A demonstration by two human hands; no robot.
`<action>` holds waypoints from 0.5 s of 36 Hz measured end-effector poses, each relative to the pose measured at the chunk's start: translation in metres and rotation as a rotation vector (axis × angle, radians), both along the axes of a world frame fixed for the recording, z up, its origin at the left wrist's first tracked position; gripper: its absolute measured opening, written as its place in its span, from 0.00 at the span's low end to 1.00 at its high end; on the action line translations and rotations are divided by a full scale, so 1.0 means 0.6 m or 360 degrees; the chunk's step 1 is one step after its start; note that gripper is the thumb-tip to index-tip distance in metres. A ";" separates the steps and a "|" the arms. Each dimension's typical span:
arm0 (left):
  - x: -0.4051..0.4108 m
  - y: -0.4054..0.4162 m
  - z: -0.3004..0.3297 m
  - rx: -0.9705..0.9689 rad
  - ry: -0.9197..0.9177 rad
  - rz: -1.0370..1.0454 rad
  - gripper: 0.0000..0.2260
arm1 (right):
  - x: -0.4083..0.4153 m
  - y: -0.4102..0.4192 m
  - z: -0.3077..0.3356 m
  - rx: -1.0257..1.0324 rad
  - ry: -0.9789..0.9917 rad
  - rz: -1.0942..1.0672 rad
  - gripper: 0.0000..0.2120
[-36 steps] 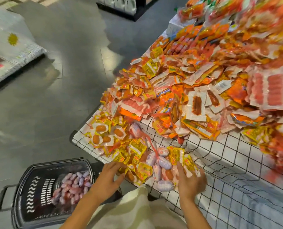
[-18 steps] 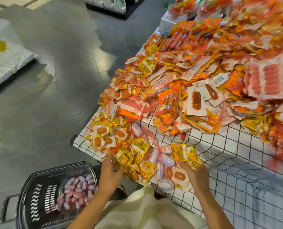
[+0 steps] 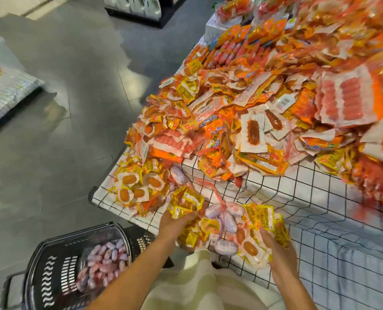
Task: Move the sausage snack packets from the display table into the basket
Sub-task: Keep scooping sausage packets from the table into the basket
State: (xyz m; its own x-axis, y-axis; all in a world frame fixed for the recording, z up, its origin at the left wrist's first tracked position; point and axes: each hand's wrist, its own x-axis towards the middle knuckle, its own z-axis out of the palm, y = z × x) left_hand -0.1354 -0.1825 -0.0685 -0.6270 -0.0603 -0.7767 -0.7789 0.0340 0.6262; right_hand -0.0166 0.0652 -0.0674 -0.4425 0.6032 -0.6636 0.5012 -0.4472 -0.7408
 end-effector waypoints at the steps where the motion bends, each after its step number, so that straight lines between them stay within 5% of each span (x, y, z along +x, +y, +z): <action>1: 0.000 0.007 0.002 0.0000 0.0002 0.0001 0.33 | 0.001 0.003 0.004 -0.0033 -0.0012 0.0049 0.28; 6: -0.009 0.010 -0.002 0.0040 -0.0043 -0.0130 0.32 | 0.005 0.025 0.008 -0.0056 -0.0010 0.0181 0.23; 13: -0.002 -0.052 0.017 0.0308 -0.0135 -0.0179 0.18 | 0.029 0.050 0.038 -0.0046 0.0108 -0.0027 0.26; 18: 0.025 -0.087 0.027 0.0403 -0.0090 0.0043 0.28 | 0.059 0.078 0.067 -0.0131 0.0244 -0.0126 0.14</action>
